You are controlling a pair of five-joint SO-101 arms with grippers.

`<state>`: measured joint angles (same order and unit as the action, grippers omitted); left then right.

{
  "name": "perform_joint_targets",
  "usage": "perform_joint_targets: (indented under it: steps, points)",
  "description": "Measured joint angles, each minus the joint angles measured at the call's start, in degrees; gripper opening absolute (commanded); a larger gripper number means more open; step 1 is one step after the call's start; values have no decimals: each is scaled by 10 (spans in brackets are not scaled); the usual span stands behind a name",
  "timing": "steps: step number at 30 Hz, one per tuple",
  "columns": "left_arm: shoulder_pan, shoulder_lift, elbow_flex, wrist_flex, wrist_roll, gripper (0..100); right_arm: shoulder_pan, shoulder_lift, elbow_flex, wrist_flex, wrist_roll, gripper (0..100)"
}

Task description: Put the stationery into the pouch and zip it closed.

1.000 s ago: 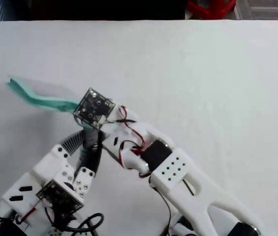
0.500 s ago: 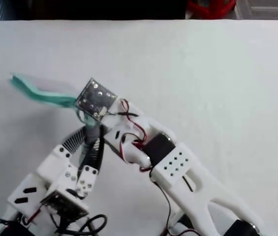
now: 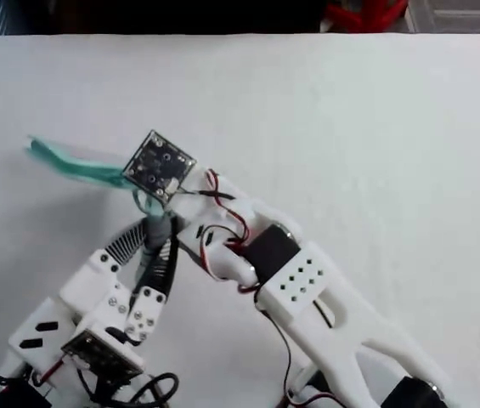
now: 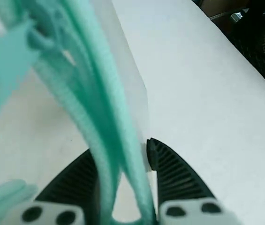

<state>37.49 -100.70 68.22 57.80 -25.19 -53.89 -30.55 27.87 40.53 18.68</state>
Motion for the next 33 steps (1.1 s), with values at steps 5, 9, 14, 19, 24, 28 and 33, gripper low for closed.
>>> perform_joint_targets:
  steps: [5, 9, 14, 19, 24, 28, 33]
  points:
    - [0, 0, 1, 4, -2, 27, 0, 41, -20, 52, -11, 21]
    - [-1, 1, 2, 15, -2, 27, 0, 92, -69, 105, -11, 21]
    - [-1, 1, 1, 37, -2, 49, 1, 127, -122, 164, -11, 21]
    - [-2, 1, -45, 81, 11, 248, 15, 127, -123, 223, -11, 21]
    - [-44, 7, -84, 112, 106, 321, 36, 134, -264, 272, -18, 22]
    - [-39, 25, -76, 155, 130, 325, 25, 125, -456, 273, -35, 22]
    - [-40, 16, -169, 231, 143, 321, 33, 125, -513, 273, -37, 22]
